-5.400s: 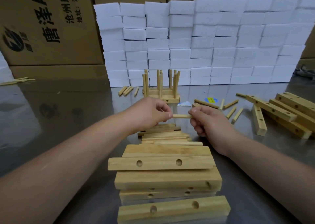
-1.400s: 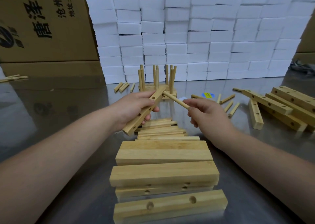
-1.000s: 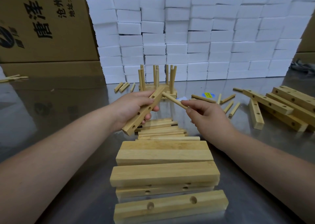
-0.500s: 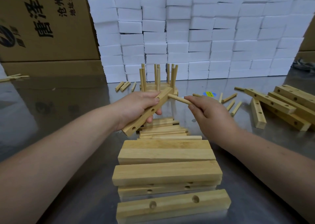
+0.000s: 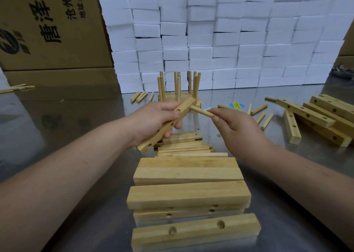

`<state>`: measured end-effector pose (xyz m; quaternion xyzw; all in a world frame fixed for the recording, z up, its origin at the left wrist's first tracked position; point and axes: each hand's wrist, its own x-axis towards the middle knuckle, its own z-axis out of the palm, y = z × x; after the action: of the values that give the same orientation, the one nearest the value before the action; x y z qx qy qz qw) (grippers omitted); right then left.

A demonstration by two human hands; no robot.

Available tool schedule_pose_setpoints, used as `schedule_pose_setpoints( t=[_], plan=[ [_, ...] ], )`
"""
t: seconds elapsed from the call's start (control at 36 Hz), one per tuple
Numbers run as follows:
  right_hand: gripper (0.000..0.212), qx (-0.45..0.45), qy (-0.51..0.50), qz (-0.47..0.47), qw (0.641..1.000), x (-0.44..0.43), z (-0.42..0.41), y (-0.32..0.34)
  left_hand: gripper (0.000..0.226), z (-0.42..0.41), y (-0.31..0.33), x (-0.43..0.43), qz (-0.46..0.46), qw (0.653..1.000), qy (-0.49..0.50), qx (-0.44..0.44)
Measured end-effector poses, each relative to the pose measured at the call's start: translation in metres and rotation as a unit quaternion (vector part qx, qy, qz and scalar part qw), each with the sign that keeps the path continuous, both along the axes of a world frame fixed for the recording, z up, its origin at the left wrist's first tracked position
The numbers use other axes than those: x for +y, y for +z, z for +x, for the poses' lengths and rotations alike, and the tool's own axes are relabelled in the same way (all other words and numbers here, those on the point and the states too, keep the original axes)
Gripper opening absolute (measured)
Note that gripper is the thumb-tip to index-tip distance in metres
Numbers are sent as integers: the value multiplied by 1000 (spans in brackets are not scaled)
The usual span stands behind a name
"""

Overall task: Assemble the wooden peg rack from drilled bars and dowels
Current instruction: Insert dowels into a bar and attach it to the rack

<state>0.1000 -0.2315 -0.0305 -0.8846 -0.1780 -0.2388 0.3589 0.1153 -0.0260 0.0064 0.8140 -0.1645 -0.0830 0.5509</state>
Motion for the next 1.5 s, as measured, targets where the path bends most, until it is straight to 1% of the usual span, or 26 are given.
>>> schedule_pose_setpoints(
  t=[0.14, 0.22, 0.28, 0.44, 0.5, 0.58, 0.67, 0.75, 0.81, 0.89, 0.94, 1.0, 1.11, 1.17, 1.22, 1.36, 1.44, 1.5],
  plan=[
    [28, 81, 3, 84, 993, 1, 1, 1, 38, 0, 1, 1, 24, 1000, -2, -14],
    [24, 120, 17, 151, 981, 2, 2, 1, 38, -1, 2, 1, 34, 999, -2, -26],
    [22, 131, 25, 181, 974, 2, 2, 1, 38, -1, 3, 0, 34, 999, -1, -29],
    [28, 176, 45, 254, 950, 3, 6, -1, 35, -3, 5, -1, 49, 997, -6, -52],
    [29, 175, 50, 270, 945, 5, 7, -2, 34, -3, 6, -2, 48, 997, -7, -59],
    [24, 168, 56, 290, 941, 7, 7, -2, 31, -2, 7, -5, 7, 999, 4, -40],
    [22, 185, 56, 344, 919, 3, 9, 1, 27, 3, 6, -5, -56, 998, 25, -11],
    [21, 178, 51, 350, 918, -1, 9, 2, 28, 9, 1, 2, -94, 994, 58, 9],
    [18, 169, 58, 341, 923, 1, 8, 0, 29, 13, -3, 6, -118, 990, 75, 27],
    [14, 162, 51, 302, 938, 3, 7, -4, 21, 18, -8, 10, -164, 978, 118, 48],
    [18, 149, 36, 240, 958, -1, 7, -4, 17, 21, -11, 15, -179, 970, 154, 48],
    [26, 156, 40, 181, 970, -5, 6, -4, 16, 23, -15, 19, -185, 966, 173, 52],
    [24, 194, 56, 52, 978, -3, 6, -7, 18, 25, -27, 19, -175, 965, 184, 70],
    [29, 187, 52, -20, 981, -3, 9, -9, 19, 26, -30, 18, -176, 965, 182, 73],
    [34, 181, 54, -63, 980, -3, 13, -10, 19, 27, -31, 18, -175, 965, 181, 72],
    [33, 175, 90, -116, 974, 0, 21, -12, 18, 28, -33, 22, -178, 965, 179, 72],
    [32, 185, 103, -106, 972, 0, 23, -14, 18, 28, -35, 21, -170, 969, 171, 59],
    [35, 194, 110, -102, 970, -1, 24, -15, 18, 28, -35, 21, -169, 970, 165, 54]
  ],
)
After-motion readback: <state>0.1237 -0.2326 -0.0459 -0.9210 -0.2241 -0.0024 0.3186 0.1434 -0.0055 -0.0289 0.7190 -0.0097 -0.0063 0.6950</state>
